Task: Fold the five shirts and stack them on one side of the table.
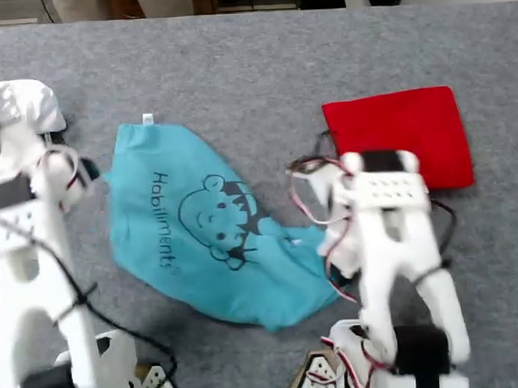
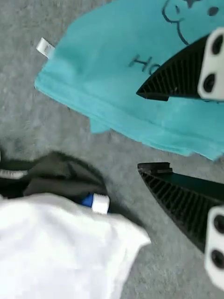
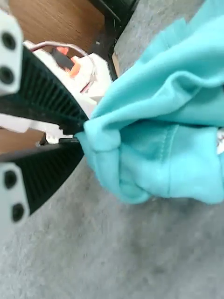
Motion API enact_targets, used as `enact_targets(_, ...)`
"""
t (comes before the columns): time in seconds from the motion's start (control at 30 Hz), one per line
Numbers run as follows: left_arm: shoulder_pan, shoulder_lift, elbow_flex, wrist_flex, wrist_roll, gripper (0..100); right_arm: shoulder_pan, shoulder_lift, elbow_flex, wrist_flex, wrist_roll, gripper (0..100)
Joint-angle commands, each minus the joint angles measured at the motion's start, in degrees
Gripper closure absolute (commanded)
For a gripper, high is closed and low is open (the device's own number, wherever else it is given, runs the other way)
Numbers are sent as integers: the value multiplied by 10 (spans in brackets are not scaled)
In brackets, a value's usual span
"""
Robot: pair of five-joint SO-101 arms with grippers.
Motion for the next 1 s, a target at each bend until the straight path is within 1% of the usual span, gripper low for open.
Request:
enact_targets(0.0, 47, 121, -124, -4, 28, 770, 50, -63, 2, 12, 48, 996)
enact_targets(0.1, 78, 226, -213, 6, 47, 770, 49, -77, 2, 12, 55, 993)
enact_targets(0.2, 100, 329, -316, 34, 57, 770, 49, -80, -1, 11, 55, 989)
enact_targets(0.23, 107, 363, -352, 45, 63, 770, 51, -80, -1, 11, 55, 974)
enact_targets(0.27, 113, 397, -389, 56, 71, 770, 52, -81, 0, 11, 55, 945)
enact_targets(0.33, 118, 465, -467, 69, 98, 770, 53, -81, 0, 11, 55, 853)
enact_targets(0.4, 116, 538, -542, 74, 143, 771, 53, -82, -2, 11, 55, 764)
enact_targets(0.43, 115, 572, -579, 80, 169, 771, 52, -82, -2, 6, 55, 735)
enact_targets(0.47, 111, 607, -620, 87, 191, 772, 53, -82, -2, 2, 55, 729)
enact_targets(0.57, 105, 695, -753, 123, 248, 774, 54, -82, -4, 0, 55, 768)
enact_targets(0.67, 98, 771, -882, 164, 289, 775, 73, -82, -5, -1, 55, 858)
enact_targets(0.77, 91, 839, -985, 202, 314, 776, 95, -82, -6, -2, 56, 929)
enact_targets(0.97, 69, 968, -1101, 209, 362, 776, 141, -82, -20, -22, 56, 943)
